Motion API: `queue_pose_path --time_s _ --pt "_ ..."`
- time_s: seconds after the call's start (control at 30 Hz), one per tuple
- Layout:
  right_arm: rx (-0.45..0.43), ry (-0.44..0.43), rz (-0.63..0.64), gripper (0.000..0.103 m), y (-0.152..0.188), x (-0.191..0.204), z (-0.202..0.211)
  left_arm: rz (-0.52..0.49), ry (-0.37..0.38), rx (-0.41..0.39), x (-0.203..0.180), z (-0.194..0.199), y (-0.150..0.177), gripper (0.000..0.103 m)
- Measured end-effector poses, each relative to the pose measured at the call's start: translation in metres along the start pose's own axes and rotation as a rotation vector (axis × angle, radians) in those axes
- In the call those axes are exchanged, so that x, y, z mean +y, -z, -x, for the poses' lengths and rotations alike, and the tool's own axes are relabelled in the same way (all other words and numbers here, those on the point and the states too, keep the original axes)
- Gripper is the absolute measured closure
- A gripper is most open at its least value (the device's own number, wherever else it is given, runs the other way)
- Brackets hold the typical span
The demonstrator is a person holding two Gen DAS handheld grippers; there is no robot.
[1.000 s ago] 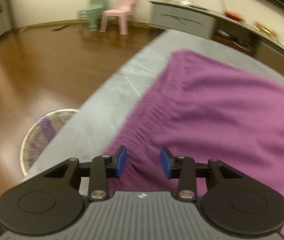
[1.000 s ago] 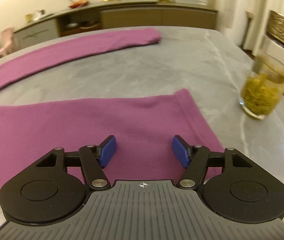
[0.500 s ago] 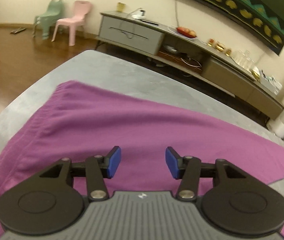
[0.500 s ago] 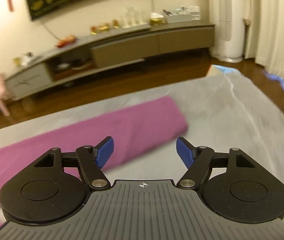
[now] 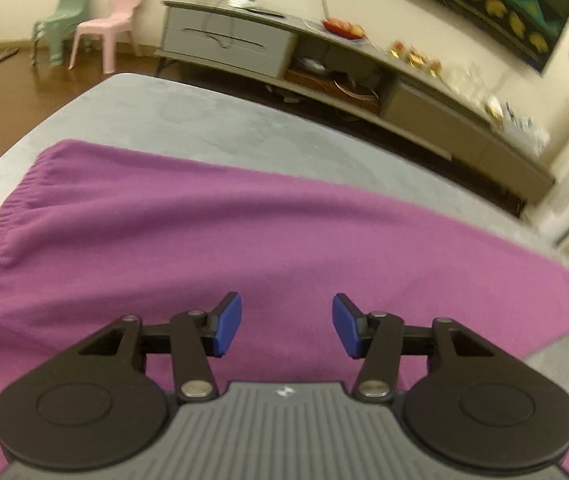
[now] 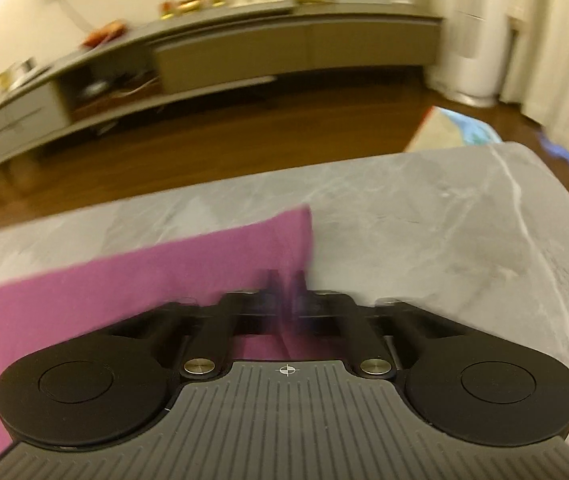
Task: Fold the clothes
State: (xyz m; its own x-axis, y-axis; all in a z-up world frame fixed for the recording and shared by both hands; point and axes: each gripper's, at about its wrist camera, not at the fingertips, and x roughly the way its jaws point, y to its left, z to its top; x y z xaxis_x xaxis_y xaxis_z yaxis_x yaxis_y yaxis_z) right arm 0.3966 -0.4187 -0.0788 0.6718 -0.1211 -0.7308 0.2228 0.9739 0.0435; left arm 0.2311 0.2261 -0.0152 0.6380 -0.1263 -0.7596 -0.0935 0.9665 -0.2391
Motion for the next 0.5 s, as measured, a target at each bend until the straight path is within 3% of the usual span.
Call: queue_pose_path --time_s 0.13,0.23,0.33,0.43,0.47,0.5 --pt "-0.22 -0.089 0.295 0.103 0.038 0.035 0.079 0.017 0.03 0.022 -0.003 -0.004 0.004 0.052" --pt "-0.347 -0.105 0.64 0.103 0.106 0.056 0.151 0.046 0.062 0.03 -0.004 -0.006 0.005 0.052" --pt "-0.248 -0.013 0.786 0.103 0.16 0.048 0.167 0.076 0.094 0.037 -0.005 -0.007 0.006 0.052" --pt "-0.145 0.016 0.796 0.103 0.19 0.041 0.165 0.075 0.123 0.05 -0.01 -0.007 0.009 0.052" --pt "-0.119 0.015 0.753 0.095 0.193 0.039 0.167 0.072 0.127 0.049 -0.012 -0.006 0.009 0.052" --pt "-0.104 0.011 0.699 0.077 0.194 0.038 0.169 0.068 0.129 0.048 -0.014 -0.005 0.01 0.051"
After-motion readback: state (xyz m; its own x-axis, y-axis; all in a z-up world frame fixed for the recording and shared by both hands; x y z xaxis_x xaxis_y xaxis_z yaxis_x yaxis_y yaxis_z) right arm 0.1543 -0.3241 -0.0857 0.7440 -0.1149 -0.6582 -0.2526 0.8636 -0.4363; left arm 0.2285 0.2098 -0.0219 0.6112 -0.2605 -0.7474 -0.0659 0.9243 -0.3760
